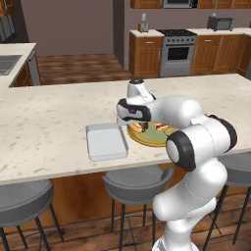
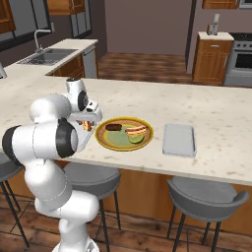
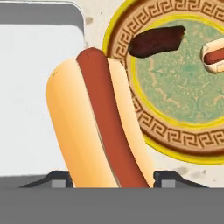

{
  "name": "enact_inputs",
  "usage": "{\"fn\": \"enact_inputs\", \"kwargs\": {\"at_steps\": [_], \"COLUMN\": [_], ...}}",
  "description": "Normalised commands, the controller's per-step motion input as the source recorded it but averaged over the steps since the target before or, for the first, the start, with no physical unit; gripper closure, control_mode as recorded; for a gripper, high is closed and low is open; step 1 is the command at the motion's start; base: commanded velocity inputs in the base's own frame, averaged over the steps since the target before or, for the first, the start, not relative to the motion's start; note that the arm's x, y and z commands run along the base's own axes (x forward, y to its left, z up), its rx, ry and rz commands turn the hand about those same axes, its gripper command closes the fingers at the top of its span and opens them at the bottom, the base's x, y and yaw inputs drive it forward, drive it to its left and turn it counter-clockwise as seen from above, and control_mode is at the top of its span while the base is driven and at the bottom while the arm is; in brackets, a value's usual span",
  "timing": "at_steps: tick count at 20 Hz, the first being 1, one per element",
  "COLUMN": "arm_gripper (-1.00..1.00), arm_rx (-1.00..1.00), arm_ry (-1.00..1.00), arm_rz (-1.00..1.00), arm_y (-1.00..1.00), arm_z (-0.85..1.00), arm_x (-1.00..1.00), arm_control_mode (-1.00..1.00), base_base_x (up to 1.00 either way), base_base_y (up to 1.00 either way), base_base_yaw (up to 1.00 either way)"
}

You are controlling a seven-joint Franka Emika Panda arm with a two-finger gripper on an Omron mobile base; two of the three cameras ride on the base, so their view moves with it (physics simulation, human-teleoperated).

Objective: Place one cooked food and one vegetable from the large plate to each tupperware container.

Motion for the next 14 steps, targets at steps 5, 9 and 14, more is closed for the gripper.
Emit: {"fn": "enact_inputs", "kwargs": {"at_steps": [5, 9, 14], "arm_gripper": [1.00, 1.00, 1.00], "arm_rx": [0.07, 0.28, 0.21], "arm_ry": [0.00, 0.01, 0.02], "arm_rz": [-0.48, -0.33, -0.09], "arm_y": [1.00, 0.68, 0.17], "arm_z": [-0.12, -0.03, -0.25], "arm_x": [0.00, 0.21, 0.13], "arm_control_mode": [-1.00, -1.00, -1.00], "base_base_x": [0.00, 0.00, 0.00], "base_base_y": [0.00, 0.00, 0.00], "base_base_yaw": [0.00, 0.00, 0.00]}}
